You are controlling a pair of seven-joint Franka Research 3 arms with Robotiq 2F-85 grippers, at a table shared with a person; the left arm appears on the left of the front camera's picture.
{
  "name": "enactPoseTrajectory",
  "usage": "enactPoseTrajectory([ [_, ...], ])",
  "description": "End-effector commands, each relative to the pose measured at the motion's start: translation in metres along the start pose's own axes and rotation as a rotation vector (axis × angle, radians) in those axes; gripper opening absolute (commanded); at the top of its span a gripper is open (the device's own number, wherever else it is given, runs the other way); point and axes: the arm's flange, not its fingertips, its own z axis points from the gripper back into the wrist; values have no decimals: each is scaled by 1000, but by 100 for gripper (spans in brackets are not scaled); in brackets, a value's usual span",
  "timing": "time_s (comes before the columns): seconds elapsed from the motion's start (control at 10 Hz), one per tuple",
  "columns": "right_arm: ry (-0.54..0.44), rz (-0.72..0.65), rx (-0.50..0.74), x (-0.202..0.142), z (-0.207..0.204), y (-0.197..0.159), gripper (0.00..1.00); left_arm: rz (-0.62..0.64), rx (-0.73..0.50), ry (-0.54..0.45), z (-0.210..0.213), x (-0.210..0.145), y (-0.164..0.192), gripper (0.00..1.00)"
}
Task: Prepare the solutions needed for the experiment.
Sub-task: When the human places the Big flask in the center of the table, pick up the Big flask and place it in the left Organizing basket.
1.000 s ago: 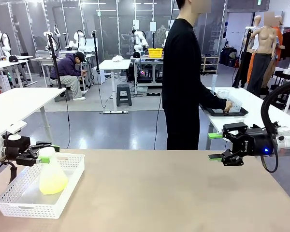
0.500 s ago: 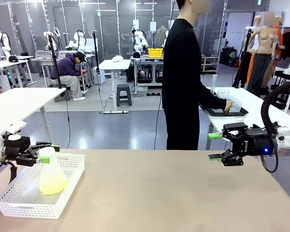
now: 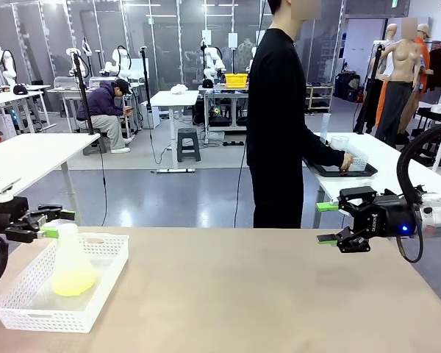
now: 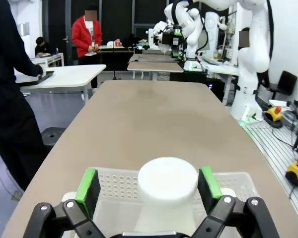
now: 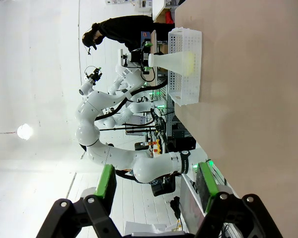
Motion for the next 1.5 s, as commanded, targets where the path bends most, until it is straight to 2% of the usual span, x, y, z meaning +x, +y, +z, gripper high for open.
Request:
enactPoseTrajectory([
  [0.0,-4,2,-2,0,0,1,82,5,-42,35,6,16,-6,100],
  [0.1,-4,2,-2,0,0,1,82,9,-47,34,8,23,-8,100],
  [0.2,-4,2,-2,0,0,1,82,69,-15,-29,12,34,-7,100],
  [0.4,-4,2,-2,0,0,1,82,112,18,52,26,62,-9,100],
  [0.5,-4,2,-2,0,0,1,82,142,11,51,31,72,-11,100],
  [0.6,-4,2,-2,0,0,1,82,219,-20,46,35,83,-17,100],
  [0.7,-4,2,-2,0,0,1,82,363,-47,102,40,89,-24,100],
  [0.9,-4,2,-2,0,0,1,82,581,-139,82,44,103,-35,100],
  [1.0,-4,2,-2,0,0,1,82,703,-115,127,48,105,-40,100],
  [1.1,-4,2,-2,0,0,1,82,784,-123,93,50,109,-44,100],
  [1.2,-4,2,-2,0,0,1,82,792,-143,52,51,112,-43,100],
  [1.3,-4,2,-2,0,0,1,82,700,-109,91,43,96,-43,100],
  [1.4,-4,2,-2,0,0,1,82,700,-109,91,43,96,-43,100],
])
